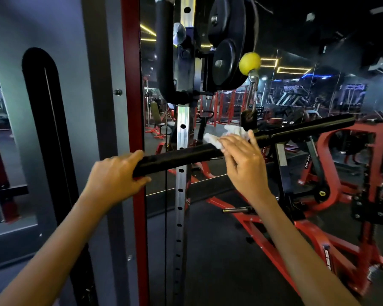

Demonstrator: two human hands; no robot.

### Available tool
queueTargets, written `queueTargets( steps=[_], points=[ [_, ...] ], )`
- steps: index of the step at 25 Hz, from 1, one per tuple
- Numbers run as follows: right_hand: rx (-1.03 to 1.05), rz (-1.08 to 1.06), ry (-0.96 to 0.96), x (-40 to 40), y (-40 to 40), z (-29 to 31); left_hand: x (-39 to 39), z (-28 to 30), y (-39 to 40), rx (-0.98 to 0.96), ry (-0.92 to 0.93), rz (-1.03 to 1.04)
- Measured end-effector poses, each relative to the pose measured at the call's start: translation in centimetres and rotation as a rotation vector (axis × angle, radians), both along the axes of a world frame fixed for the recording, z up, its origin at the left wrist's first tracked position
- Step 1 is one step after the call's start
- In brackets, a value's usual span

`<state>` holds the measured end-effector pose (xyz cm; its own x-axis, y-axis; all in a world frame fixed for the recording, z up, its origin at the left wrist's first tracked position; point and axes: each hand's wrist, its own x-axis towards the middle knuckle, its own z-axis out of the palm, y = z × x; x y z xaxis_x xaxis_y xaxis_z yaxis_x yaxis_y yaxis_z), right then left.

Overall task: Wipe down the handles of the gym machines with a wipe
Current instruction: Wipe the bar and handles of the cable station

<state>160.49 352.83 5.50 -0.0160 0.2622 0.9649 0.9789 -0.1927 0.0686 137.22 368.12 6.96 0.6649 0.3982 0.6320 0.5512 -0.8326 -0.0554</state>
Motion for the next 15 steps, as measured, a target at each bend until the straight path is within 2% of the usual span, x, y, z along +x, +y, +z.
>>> queueTargets(
  steps=[2, 4, 6, 8, 12, 15],
  points=[
    [0.039, 0.011, 0.042, -0.1, 0.2, 0.2, -2.0, -0.8, 0.9, -0.152, -0.181, -0.118],
    [0.1, 0.034, 0.105, -1.0, 1.0, 0.0, -2.8, -1.8, 1.2, -0.406, -0.395, -0.35],
    [0.141, 0.065, 0.149, -2.8, 2.1, -0.6, -2.6, -2.8, 1.1, -0.534, -0.53, -0.47],
    [0.118, 0.153, 0.152, -5.0, 3.2, -0.9, -2.1, -3.4, 0.8, -0.589, -0.59, -0.507],
    [-0.095, 0.324, 0.065, -7.9, 4.1, -1.8, -2.4, -4.4, 0.4, -0.654, -0.634, -0.551],
    [0.01, 0.256, 0.141, -7.5, 4.1, -2.3, -2.6, -5.1, 0.2, -0.763, -0.647, -0.623]
  ],
)
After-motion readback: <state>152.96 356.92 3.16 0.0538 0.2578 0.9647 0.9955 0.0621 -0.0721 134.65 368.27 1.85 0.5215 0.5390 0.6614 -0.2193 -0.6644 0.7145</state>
